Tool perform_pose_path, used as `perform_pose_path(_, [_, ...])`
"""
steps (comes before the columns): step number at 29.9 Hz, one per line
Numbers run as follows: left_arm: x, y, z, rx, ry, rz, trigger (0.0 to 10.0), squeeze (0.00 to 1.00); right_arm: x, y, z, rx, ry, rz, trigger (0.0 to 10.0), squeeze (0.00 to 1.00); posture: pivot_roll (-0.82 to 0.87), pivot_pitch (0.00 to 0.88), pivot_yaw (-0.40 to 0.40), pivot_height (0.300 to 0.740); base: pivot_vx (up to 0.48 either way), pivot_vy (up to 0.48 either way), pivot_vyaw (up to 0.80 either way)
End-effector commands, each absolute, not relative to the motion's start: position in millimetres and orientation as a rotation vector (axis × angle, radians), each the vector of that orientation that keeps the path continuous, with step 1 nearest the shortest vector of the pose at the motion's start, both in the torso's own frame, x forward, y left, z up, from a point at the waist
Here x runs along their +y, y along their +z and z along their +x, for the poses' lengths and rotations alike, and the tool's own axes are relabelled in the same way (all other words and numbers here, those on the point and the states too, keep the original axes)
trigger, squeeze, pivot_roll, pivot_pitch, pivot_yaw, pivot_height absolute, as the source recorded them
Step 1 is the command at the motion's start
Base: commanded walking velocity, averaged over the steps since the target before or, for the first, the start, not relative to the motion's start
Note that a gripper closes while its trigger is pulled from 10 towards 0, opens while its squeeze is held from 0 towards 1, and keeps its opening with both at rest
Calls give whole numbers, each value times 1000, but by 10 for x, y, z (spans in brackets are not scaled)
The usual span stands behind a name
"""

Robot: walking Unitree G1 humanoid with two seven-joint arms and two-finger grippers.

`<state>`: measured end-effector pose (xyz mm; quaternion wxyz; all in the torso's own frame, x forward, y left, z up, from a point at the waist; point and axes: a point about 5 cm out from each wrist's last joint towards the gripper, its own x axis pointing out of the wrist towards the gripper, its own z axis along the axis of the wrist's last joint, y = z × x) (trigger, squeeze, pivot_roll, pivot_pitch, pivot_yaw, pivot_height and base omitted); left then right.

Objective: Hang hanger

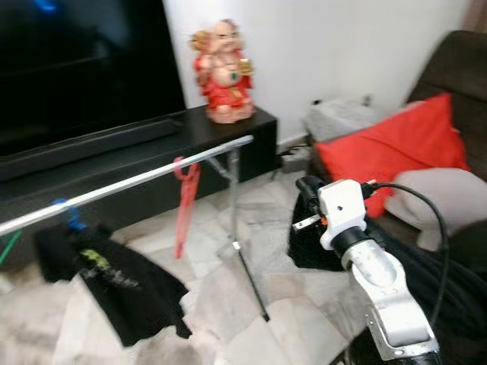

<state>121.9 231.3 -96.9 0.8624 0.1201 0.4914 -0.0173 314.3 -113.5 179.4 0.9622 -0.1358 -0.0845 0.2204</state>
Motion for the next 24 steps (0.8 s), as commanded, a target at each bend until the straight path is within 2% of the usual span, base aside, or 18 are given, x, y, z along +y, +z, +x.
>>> perform_pose_path(1, [2340,-983,1161,1054,-36,257,10000,0,-1035,1918,3087,-243,534,-288,10000,0,93,14,38,740,0,0,800])
perform_pose_path(3, [2357,-981,1152,1056,-33,257,10000,0,-899,1959,2968,-275,670,-269,10000,0,91,19,38,740,0,0,800])
perform_pose_path(7, [2361,-981,1149,1057,-32,256,10000,0,-832,1969,2901,-283,738,-251,10000,0,91,19,38,740,0,0,800])
perform_pose_path(9, [2340,-982,1170,1058,-34,256,10000,0,-805,1944,2876,-265,750,-186,10000,0,94,22,37,740,0,0,400])
perform_pose_path(17, [2287,-990,1200,1059,-37,250,10000,0,-1187,1642,3090,-72,406,36,10000,0,96,30,36,740,0,0,0])
perform_pose_path(19, [2274,-991,1206,1058,-42,248,10000,0,-1390,1408,3136,73,224,113,10000,0,94,30,36,740,0,0,0])
perform_pose_path(24, [2264,-974,1252,1037,-64,255,10000,0,-1459,1074,3103,259,126,149,10000,0,90,35,38,740,0,0,0])
